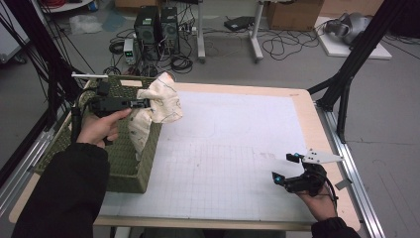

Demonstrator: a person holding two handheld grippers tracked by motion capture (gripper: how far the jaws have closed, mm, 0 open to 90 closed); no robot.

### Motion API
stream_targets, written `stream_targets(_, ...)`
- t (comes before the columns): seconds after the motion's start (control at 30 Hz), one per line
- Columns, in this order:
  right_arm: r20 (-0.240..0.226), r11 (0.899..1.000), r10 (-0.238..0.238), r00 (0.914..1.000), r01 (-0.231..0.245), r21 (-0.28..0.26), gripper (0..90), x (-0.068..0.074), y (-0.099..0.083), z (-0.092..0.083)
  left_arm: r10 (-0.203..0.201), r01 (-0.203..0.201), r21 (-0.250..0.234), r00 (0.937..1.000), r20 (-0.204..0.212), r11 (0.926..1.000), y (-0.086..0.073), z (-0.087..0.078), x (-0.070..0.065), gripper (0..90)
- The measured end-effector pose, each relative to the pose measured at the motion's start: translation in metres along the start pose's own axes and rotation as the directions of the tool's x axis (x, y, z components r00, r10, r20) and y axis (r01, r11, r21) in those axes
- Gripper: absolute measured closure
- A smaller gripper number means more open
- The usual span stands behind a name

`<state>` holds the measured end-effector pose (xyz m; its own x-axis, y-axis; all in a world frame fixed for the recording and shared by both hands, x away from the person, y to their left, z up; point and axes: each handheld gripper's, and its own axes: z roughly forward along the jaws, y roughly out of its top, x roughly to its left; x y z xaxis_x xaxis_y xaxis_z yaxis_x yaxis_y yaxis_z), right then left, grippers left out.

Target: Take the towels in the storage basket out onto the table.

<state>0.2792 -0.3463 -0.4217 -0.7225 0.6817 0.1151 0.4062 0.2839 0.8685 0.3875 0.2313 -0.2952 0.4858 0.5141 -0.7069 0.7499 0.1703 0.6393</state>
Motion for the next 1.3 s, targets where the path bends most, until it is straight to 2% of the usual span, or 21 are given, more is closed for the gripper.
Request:
stream_targets(0.3,0.000,1.000,0.000,1.0000,0.000,-0.003,3.6,0.000,0.000,-0.001,-0.008,0.007,0.010,0.9998,0.017,0.9999,0.000,0.013,-0.005,78.5)
stream_targets(0.63,-0.004,1.000,-0.001,1.0000,0.001,-0.009,3.6,0.000,0.000,-0.001,0.021,-0.024,0.049,0.9980,0.060,0.9985,0.004,0.038,-0.028,79.0)
stream_targets(0.8,-0.006,1.000,0.000,1.0000,0.000,-0.012,3.6,0.000,0.001,-0.001,0.053,-0.061,0.088,0.9944,0.091,0.9942,0.004,0.062,-0.046,79.2)
stream_targets(0.83,-0.006,1.000,0.000,1.0000,0.000,-0.012,3.6,0.000,0.001,-0.001,0.053,-0.061,0.088,0.9944,0.091,0.9942,0.004,0.062,-0.046,79.2)
stream_targets(0.87,-0.008,1.000,0.000,1.0000,0.000,-0.012,3.6,0.000,0.001,-0.001,0.057,-0.067,0.096,0.9935,0.098,0.9932,0.003,0.072,-0.051,79.2)
stream_targets(0.97,-0.007,1.000,-0.004,1.0000,0.004,-0.016,3.6,0.000,0.001,-0.001,0.060,-0.073,0.118,0.9917,0.114,0.9904,-0.001,0.089,-0.058,79.1)
stream_targets(1.03,-0.007,1.000,-0.004,1.0000,0.004,-0.015,3.6,0.000,0.001,-0.001,0.058,-0.073,0.124,0.9914,0.117,0.9895,-0.002,0.095,-0.061,79.2)
stream_targets(1.07,-0.007,1.000,-0.006,1.0000,0.006,-0.016,3.6,0.000,0.001,-0.001,0.059,-0.077,0.144,0.9906,0.124,0.9866,-0.006,0.107,-0.064,79.2)
stream_targets(1.2,-0.012,1.000,-0.002,0.9999,0.002,-0.014,3.6,0.001,0.001,-0.001,0.064,-0.085,0.171,0.9896,0.129,0.9816,-0.012,0.129,-0.069,79.2)
stream_targets(1.23,-0.012,1.000,-0.009,0.9999,0.008,-0.014,3.6,0.000,0.001,-0.001,0.064,-0.085,0.171,0.9896,0.129,0.9816,-0.012,0.129,-0.069,79.2)
stream_targets(1.27,-0.012,1.000,-0.011,0.9999,0.010,-0.015,3.6,0.000,0.001,-0.001,0.069,-0.090,0.183,0.9904,0.120,0.9790,-0.016,0.140,-0.072,79.2)
stream_targets(1.3,-0.013,1.000,-0.010,0.9999,0.010,-0.016,3.6,0.001,0.001,-0.001,0.069,-0.090,0.183,0.9904,0.120,0.9790,-0.016,0.140,-0.072,79.2)
